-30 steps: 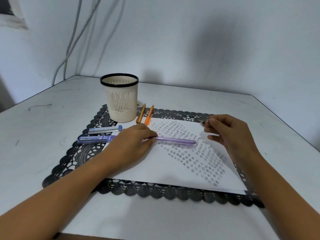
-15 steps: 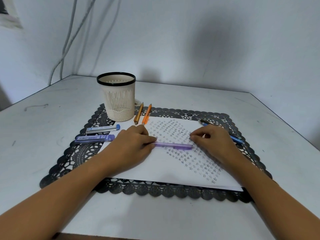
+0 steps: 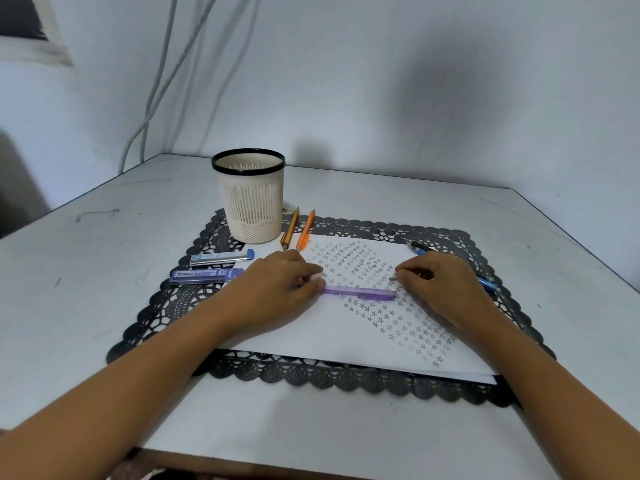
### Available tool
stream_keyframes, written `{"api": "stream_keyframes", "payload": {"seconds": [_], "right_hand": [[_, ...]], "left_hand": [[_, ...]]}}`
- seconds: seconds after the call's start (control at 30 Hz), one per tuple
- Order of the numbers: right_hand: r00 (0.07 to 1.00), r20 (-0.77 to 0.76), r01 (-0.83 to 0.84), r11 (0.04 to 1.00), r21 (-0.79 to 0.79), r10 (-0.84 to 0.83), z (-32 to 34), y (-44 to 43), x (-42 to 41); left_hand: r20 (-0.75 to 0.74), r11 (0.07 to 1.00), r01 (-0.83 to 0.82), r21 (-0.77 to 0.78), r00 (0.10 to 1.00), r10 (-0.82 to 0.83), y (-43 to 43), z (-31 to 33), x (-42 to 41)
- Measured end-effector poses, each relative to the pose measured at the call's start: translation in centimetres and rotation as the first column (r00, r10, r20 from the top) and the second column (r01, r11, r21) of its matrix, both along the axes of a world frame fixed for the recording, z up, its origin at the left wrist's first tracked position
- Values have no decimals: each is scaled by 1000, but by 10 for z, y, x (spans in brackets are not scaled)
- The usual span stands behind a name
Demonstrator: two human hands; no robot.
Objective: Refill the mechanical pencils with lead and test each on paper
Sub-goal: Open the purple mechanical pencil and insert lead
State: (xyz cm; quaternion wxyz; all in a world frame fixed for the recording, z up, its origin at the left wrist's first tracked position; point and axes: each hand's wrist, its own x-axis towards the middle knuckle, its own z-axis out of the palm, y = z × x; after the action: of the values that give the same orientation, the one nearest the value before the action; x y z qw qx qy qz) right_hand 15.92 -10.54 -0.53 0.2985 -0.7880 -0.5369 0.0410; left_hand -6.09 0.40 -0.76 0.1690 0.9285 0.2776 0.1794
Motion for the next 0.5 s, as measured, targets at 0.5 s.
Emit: {"api": "stream_keyframes", "payload": {"seconds": [0.5], "right_hand": [[999,-30,26,999,19,-26,0,1,0]], "left_hand": [[-116,961,-273,45,954,277,58,28,-60]]}}
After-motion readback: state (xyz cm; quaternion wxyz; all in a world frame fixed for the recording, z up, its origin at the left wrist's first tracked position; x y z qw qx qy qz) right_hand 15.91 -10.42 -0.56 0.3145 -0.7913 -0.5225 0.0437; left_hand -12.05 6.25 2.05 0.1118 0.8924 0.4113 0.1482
